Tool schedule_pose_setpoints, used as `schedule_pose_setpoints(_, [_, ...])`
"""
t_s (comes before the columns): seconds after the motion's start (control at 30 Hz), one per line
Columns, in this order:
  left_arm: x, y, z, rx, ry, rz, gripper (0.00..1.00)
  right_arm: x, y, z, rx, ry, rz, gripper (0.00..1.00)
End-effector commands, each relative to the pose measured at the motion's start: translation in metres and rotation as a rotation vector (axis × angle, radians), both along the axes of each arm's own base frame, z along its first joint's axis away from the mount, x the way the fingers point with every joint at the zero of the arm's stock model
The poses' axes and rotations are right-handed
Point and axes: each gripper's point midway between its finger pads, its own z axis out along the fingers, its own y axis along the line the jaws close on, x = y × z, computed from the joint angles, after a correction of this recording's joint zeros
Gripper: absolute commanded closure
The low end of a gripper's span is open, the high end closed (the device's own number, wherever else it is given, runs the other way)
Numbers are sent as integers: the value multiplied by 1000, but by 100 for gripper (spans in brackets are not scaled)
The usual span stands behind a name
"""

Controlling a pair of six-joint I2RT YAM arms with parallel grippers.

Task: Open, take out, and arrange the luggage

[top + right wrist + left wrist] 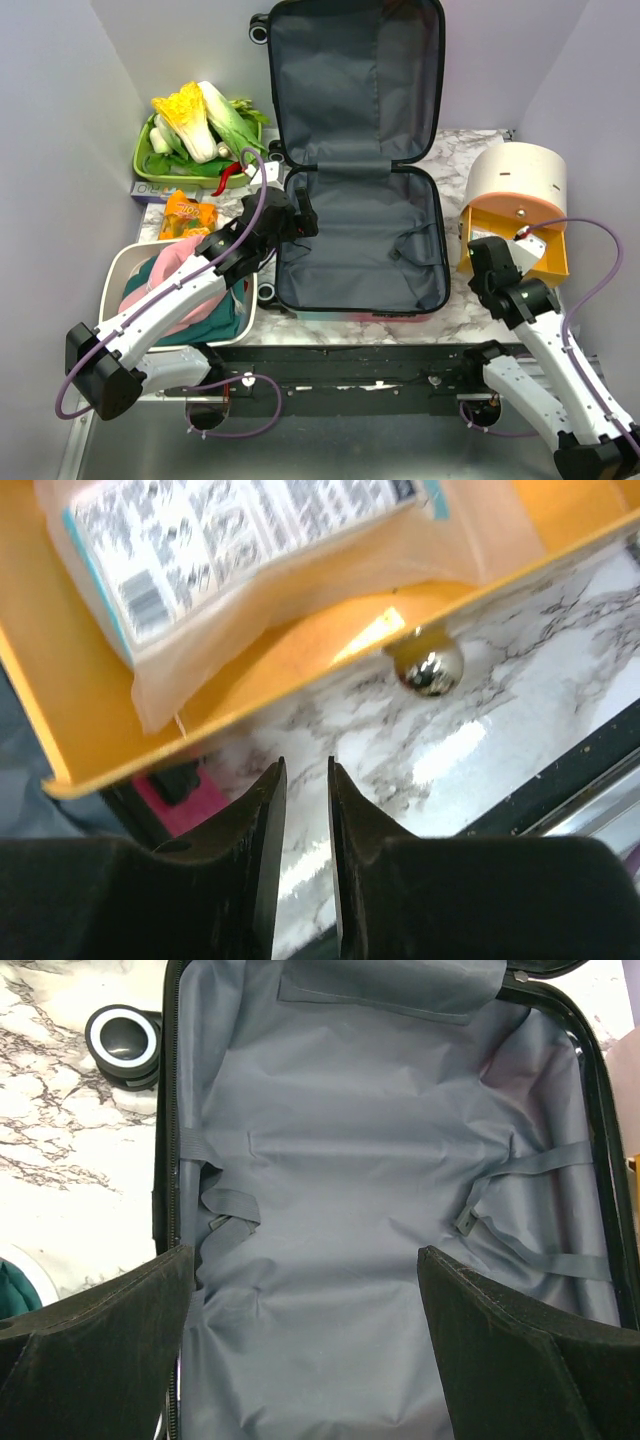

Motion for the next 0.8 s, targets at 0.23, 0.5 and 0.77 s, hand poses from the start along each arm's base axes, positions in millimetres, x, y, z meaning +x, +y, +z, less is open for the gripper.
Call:
schedule_pose_setpoints(0.23, [2, 13, 8, 56, -16, 39, 1, 49, -27, 23, -74, -164, -87, 68])
schedule_pose_setpoints(0.5, [7, 10, 4, 64, -9, 48, 1, 63, -43, 35, -149, -172, -106, 68])
schedule_pose_setpoints(0.77, [11, 9, 1, 81, -3, 54, 1, 89, -61, 45, -171, -257, -157, 65])
